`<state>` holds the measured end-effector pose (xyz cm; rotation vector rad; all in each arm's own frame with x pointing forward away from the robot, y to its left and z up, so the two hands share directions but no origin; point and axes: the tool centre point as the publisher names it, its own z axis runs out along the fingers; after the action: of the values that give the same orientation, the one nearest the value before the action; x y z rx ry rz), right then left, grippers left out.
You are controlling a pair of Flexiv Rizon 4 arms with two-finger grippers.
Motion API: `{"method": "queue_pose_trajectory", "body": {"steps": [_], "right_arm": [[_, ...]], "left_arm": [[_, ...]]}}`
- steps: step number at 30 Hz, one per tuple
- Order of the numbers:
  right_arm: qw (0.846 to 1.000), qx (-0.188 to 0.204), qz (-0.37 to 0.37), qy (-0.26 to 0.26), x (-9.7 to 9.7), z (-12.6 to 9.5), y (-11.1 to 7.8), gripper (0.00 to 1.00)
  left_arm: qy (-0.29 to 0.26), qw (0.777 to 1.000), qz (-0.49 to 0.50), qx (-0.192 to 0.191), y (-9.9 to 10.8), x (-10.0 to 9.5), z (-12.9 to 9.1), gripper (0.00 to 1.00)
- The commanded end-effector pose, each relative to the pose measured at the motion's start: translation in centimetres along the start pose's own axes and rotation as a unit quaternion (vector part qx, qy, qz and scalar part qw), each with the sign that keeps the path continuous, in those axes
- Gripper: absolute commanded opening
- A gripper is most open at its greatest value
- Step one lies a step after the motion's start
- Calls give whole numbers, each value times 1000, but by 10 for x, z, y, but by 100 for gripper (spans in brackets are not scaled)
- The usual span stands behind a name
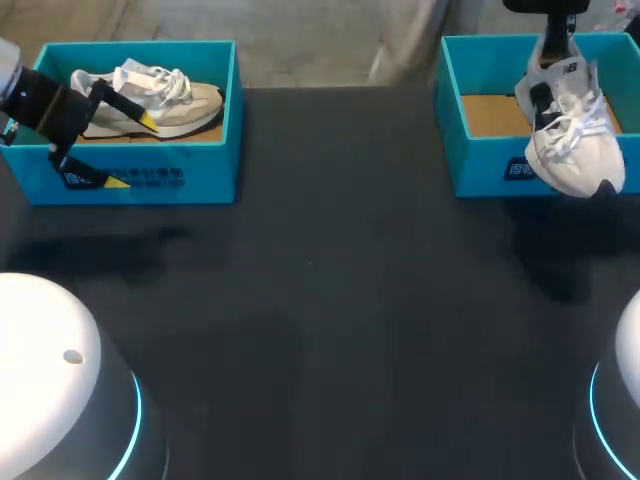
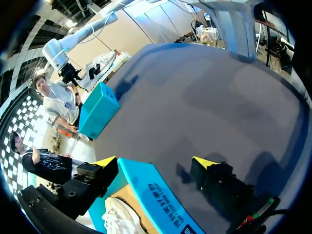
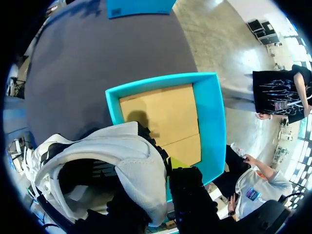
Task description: Take the shoe out of the shoebox, open the shoe tongue, remove and reinsert the insole, then place the shoe into the shoebox
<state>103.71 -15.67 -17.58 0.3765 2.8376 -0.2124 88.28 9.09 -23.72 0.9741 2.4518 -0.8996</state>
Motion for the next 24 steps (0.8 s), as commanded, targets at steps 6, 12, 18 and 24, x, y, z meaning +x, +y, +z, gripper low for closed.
{"method": "queue_pose_trajectory", "body": {"steps": [6, 12, 18, 24], "right_arm": [[1000, -3, -6, 1, -14, 6, -17, 0], [1000, -4, -21, -3, -34, 20, -50, 0], [1000, 23, -5, 17, -57, 44, -93, 0], [998, 44, 45, 23, -69, 54, -122, 0]], "left_arm": [[0, 1000, 1, -1, 0, 1, 0, 100], [0, 1000, 1, -1, 0, 1, 0, 100], [0, 1000, 1, -1, 0, 1, 0, 100], [0, 1000, 1, -1, 0, 1, 0, 100]]}}
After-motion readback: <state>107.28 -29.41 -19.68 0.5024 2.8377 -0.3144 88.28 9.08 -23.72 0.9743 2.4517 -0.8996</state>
